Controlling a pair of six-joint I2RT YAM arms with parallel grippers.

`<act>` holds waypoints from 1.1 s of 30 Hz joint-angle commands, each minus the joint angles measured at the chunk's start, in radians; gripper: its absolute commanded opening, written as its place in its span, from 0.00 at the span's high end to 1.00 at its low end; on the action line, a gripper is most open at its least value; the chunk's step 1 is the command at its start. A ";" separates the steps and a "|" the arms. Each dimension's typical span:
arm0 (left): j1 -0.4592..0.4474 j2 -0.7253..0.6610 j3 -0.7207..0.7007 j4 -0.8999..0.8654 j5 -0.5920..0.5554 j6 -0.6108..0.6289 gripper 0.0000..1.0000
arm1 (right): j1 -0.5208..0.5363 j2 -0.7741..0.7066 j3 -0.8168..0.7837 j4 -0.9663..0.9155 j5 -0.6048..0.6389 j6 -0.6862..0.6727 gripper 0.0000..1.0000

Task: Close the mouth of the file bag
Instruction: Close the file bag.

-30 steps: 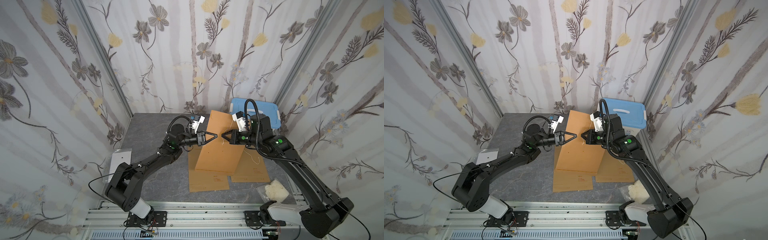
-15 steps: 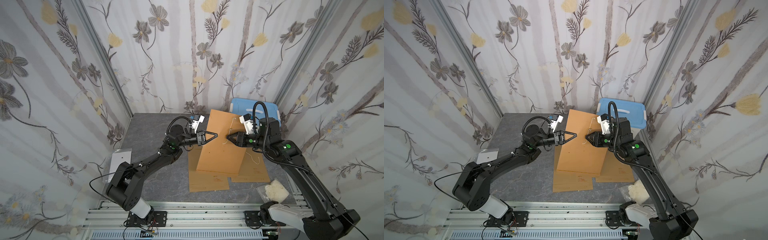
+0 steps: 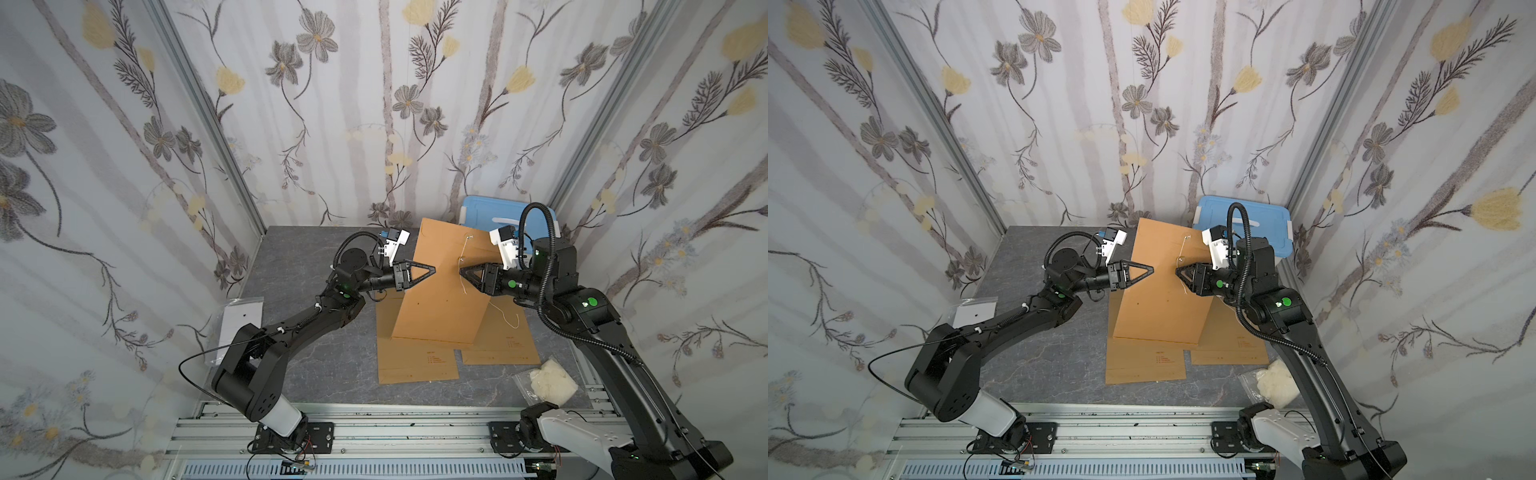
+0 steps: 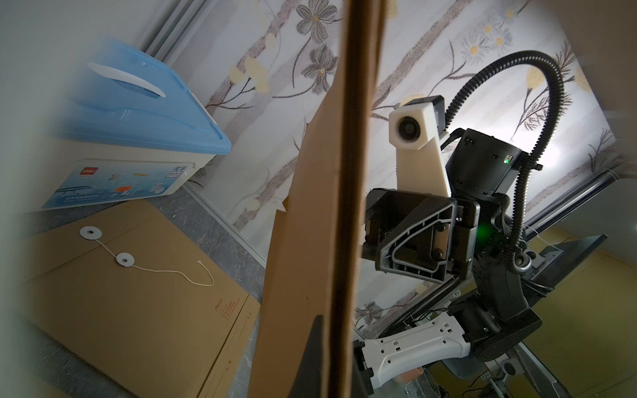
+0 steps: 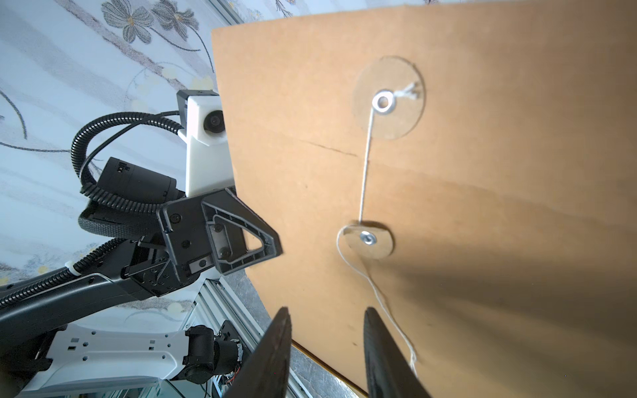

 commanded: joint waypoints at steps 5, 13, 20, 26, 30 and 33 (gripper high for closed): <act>-0.003 0.001 0.007 0.033 0.006 0.008 1.00 | 0.000 0.009 -0.014 0.134 -0.015 0.031 0.62; -0.004 -0.004 -0.004 0.040 0.006 0.005 1.00 | -0.002 0.082 0.030 0.178 -0.031 0.064 0.64; -0.004 0.005 -0.006 0.058 0.008 -0.004 1.00 | -0.002 0.116 0.039 0.215 -0.059 0.089 0.64; -0.005 0.009 -0.010 0.081 0.012 -0.018 1.00 | -0.002 0.131 0.039 0.219 -0.048 0.091 0.64; -0.005 0.007 -0.012 0.085 0.011 -0.020 1.00 | -0.001 0.149 0.036 0.230 -0.060 0.100 0.64; -0.005 0.005 -0.013 0.084 0.011 -0.018 1.00 | 0.006 0.154 0.013 0.278 -0.081 0.123 0.64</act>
